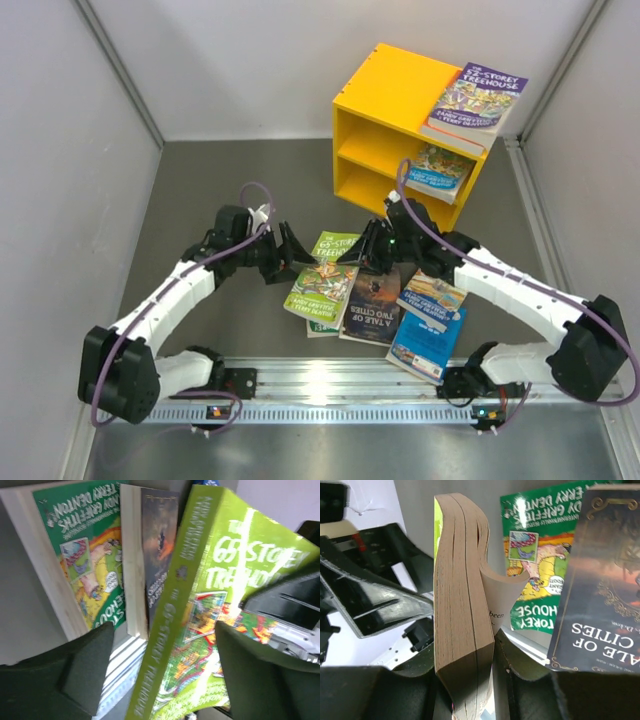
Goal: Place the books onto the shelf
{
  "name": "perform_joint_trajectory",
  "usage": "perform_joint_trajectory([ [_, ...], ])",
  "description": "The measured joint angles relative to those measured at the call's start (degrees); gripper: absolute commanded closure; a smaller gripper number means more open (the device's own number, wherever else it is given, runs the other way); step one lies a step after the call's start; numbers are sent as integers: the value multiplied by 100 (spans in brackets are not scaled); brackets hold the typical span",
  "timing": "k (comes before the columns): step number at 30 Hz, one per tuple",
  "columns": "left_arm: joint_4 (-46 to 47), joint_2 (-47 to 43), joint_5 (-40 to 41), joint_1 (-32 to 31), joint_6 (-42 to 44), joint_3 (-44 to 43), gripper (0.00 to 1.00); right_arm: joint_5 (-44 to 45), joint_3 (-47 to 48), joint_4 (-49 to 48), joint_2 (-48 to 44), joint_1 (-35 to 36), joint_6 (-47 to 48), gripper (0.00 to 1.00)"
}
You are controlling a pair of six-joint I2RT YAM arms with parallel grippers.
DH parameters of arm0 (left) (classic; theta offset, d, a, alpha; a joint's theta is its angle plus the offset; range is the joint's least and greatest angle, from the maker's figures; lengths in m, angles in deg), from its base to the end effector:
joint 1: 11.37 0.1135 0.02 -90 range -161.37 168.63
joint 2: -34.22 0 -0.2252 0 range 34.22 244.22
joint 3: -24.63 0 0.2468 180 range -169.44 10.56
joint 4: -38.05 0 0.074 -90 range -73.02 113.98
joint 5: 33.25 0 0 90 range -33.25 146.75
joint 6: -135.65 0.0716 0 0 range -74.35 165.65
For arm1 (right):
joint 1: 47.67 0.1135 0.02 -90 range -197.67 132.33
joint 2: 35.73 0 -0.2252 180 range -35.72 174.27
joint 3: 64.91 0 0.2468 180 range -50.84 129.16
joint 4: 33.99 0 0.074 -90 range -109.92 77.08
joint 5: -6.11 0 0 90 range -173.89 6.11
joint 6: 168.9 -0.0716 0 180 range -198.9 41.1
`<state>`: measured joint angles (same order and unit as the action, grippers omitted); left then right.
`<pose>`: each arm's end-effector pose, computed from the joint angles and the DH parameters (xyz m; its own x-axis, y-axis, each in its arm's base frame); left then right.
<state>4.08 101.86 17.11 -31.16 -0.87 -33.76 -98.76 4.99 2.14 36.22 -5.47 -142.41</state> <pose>0.2405 -0.1351 0.1937 -0.9500 -0.2520 -0.1844 0.0129 0.5585 -0.8294 0.2169 0.2215 0.2303 -0.9191 0.3343 -0.2086 0.0536 0.6305 0.7743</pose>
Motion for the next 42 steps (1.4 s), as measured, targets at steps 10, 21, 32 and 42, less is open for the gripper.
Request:
perform_joint_trajectory([
  [10, 846, -153, -420, -186, -278, 46, 32, -9, -531, -407, -459, -96, -262, 100],
  [21, 461, 337, -63, -573, 286, -313, 35, -98, -579, -474, -527, -192, -280, 100],
  [32, 533, 726, -308, -669, 258, -476, 72, -367, -811, -638, -509, -431, -337, 100],
  [42, 1272, 789, -509, -645, -549, -509, 100, -621, -933, -750, -612, -839, -295, 2],
])
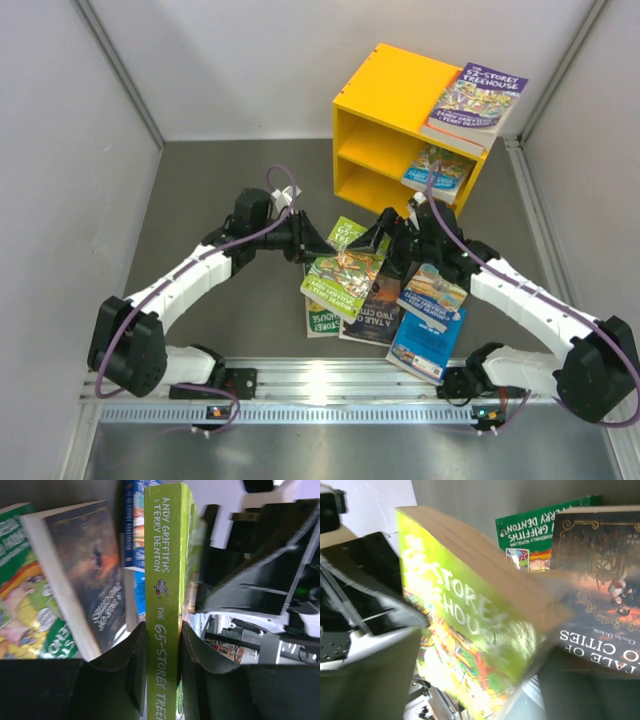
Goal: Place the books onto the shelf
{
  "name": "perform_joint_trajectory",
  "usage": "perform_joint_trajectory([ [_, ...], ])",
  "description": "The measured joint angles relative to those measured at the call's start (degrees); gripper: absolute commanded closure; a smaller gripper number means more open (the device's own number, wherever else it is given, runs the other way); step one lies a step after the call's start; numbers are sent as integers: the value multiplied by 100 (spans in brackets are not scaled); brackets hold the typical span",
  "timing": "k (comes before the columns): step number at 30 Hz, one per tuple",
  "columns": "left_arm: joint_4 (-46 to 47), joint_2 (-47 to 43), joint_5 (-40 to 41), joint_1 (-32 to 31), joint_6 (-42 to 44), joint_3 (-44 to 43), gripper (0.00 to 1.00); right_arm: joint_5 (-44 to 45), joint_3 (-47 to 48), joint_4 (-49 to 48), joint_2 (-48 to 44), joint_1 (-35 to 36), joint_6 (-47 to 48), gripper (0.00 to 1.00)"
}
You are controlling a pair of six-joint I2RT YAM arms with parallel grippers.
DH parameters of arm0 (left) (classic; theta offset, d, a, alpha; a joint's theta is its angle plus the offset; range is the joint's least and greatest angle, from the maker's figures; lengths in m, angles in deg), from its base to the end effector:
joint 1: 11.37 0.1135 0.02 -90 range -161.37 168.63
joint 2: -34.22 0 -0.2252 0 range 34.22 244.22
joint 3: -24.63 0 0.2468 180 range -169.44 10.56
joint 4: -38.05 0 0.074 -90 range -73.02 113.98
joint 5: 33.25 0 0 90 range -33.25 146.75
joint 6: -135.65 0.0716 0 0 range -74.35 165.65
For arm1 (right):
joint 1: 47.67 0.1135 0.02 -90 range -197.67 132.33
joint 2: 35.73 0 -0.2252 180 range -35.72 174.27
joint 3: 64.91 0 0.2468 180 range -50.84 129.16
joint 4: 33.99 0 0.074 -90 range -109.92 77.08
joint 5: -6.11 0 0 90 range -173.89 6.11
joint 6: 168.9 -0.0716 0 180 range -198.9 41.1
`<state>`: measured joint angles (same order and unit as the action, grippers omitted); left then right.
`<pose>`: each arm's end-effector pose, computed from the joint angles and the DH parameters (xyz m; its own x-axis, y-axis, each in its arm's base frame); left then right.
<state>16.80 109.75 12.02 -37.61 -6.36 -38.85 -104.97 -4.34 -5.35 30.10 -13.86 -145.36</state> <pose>0.2553 -0.1820 0.2115 -0.9665 -0.1478 -0.2099 0.1300 0.4235 -0.8965 0.2270 0.1830 0.2178 -0.8885 0.4345 -0.1476 0.1184 0.5278 0.8411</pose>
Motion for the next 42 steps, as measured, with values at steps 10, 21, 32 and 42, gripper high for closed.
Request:
perform_joint_trajectory([
  [10, 380, 160, -94, -146, -721, -1246, 100, -63, 28, -50, -988, -92, 188, 0],
  [21, 2022, 415, 160, -157, -2485, -1215, 100, -44, -678, -1298, -1681, -94, -968, 0],
  [32, 2468, 334, 516, -162, -2889, -929, 100, -9, -861, -1646, -2072, -90, -1510, 59],
  [42, 1580, -63, 748, -271, -2369, -938, 100, 33, -911, -1263, -2577, -46, -1543, 94],
])
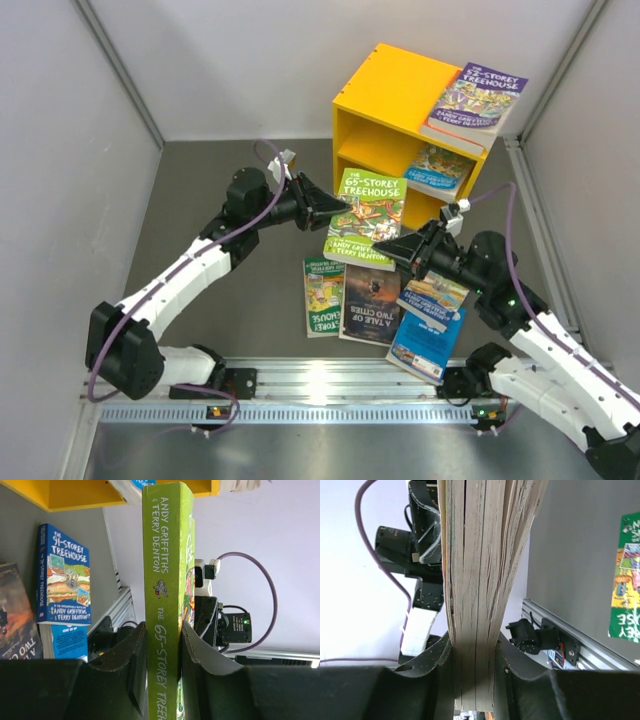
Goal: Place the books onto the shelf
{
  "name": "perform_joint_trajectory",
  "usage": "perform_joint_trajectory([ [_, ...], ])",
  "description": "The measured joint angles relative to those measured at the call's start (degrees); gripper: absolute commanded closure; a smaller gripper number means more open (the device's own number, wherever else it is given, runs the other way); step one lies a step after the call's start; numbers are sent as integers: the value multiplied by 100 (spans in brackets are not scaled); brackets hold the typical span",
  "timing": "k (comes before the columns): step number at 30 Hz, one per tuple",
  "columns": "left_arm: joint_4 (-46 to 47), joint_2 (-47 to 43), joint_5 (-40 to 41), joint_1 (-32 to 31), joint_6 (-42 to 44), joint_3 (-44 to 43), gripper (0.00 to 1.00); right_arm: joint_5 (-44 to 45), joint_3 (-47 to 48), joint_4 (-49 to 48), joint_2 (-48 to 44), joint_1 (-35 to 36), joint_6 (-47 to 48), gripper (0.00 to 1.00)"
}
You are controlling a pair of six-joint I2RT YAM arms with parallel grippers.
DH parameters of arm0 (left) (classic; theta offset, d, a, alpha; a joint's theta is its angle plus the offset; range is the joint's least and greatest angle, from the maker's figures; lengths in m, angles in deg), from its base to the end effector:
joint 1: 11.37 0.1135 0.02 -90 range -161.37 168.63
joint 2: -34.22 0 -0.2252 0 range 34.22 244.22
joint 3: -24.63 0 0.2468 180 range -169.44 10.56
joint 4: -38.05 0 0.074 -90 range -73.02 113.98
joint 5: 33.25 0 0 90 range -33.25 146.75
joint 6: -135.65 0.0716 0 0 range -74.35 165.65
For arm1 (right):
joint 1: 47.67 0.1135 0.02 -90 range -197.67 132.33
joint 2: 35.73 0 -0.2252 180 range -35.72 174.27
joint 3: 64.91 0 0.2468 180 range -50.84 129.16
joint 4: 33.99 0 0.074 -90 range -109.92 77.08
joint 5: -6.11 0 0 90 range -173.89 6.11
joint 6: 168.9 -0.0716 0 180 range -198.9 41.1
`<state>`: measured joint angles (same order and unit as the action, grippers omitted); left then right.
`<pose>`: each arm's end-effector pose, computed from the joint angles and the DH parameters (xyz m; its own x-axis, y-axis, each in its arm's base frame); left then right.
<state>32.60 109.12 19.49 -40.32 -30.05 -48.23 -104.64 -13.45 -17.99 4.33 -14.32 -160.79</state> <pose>0.2746 -0.2015 0.3051 -0.9105 -0.3777 -0.1684 0.1144 0.1614 -0.9802 0.1782 0.1477 0.2959 -0.8104 0.5749 -0.1125 -0.0478 0.1265 0.9908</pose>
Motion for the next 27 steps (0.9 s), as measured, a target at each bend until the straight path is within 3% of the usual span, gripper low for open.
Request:
perform_joint_trajectory([
  [2, -192, -17, 13, -31, 127, -2, 100, 9, -35, 149, -72, 4, 35, 100],
  [4, -411, -26, 48, -52, 267, -2, 100, 17, -76, 293, -120, 4, 81, 100],
  [7, -793, -28, 111, -79, 522, -2, 89, 44, -76, 597, -116, 2, 243, 100],
  [15, -1224, 151, 262, -105, 949, -85, 87, 212, 501, 1696, 264, -223, 1110, 100],
  [19, -1217, 623, 249, -116, 1032, -505, 77, 92, 710, 1893, 496, -737, 1432, 100],
  [22, -1207, 992, 216, -122, 1075, -837, 64, -122, 898, 1976, 721, -1226, 1661, 100],
  [27, -1182, 1276, 131, -127, 1167, -1069, 62, -459, 1270, 2098, 1121, -2083, 2031, 100],
])
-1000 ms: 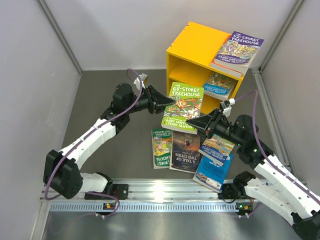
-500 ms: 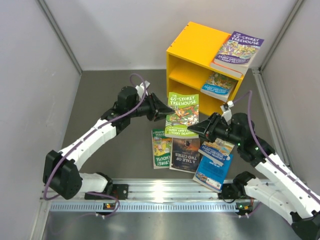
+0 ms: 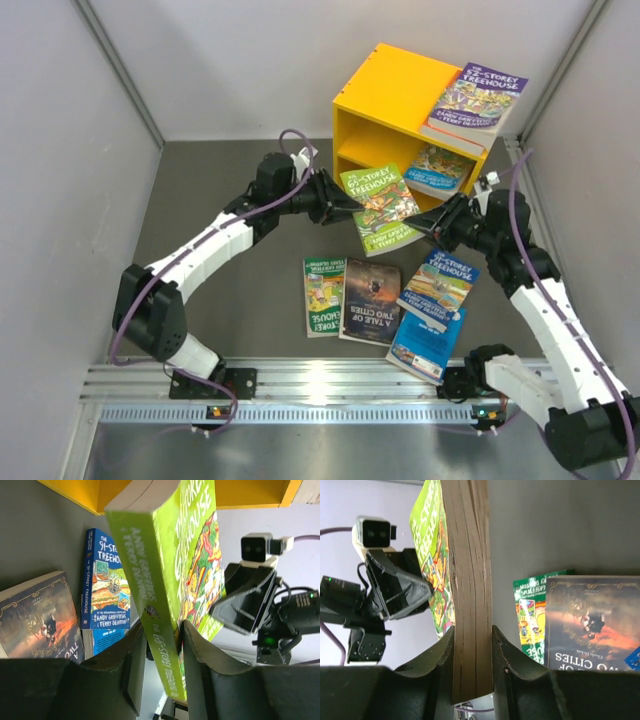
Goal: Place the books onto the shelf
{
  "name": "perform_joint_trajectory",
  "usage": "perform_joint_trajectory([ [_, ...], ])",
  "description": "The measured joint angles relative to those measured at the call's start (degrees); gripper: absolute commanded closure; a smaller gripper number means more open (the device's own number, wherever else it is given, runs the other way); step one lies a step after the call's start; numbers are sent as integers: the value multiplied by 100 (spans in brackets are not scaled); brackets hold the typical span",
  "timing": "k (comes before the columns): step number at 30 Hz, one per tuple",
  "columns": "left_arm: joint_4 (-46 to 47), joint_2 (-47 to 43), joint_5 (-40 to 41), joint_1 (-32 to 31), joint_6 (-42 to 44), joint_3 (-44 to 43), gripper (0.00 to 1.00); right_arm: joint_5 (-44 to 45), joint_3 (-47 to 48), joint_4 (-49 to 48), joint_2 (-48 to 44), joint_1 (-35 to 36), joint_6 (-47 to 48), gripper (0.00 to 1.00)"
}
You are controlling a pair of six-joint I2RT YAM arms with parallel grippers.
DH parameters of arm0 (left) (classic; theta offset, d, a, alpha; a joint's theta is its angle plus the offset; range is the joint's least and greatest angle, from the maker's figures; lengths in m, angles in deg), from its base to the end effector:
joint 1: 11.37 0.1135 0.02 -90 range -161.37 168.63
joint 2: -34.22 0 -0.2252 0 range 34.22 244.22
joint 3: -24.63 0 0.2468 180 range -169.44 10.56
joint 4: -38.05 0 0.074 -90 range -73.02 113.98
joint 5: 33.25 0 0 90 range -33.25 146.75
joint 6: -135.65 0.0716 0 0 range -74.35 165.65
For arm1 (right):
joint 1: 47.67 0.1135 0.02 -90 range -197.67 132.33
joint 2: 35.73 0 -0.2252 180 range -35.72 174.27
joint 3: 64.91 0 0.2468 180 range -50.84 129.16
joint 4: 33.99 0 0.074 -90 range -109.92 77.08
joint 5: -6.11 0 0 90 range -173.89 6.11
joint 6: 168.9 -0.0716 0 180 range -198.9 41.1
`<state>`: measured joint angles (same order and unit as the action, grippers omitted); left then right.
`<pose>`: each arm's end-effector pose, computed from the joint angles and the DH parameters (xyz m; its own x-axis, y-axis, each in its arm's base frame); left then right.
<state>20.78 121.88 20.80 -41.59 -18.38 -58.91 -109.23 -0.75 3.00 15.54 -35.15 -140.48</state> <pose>0.3071 -0.2275 0.2727 -0.9290 -0.3011 -0.2152 0.1019 0.3509 -0.9309 0.2338 0.0833 0.2876 -0.6975 0.6593 -0.2807 0.0758 0.4575 0.8860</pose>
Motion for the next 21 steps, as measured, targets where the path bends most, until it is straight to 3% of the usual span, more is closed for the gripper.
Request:
perform_joint_trajectory([
  [12, 424, 527, -83, 11, -57, -328, 61, -323, 555, 105, 656, -704, 334, 100],
  [15, 444, 575, -85, 44, -17, -339, 40, -232, 555, 20, 662, -756, 313, 100],
  [16, 452, 575, -83, 70, -4, -339, 25, -162, 553, -13, 660, -793, 299, 100],
  [21, 540, 575, -63, 166, 2, -361, 10, 214, 507, -293, 599, -986, 131, 100],
])
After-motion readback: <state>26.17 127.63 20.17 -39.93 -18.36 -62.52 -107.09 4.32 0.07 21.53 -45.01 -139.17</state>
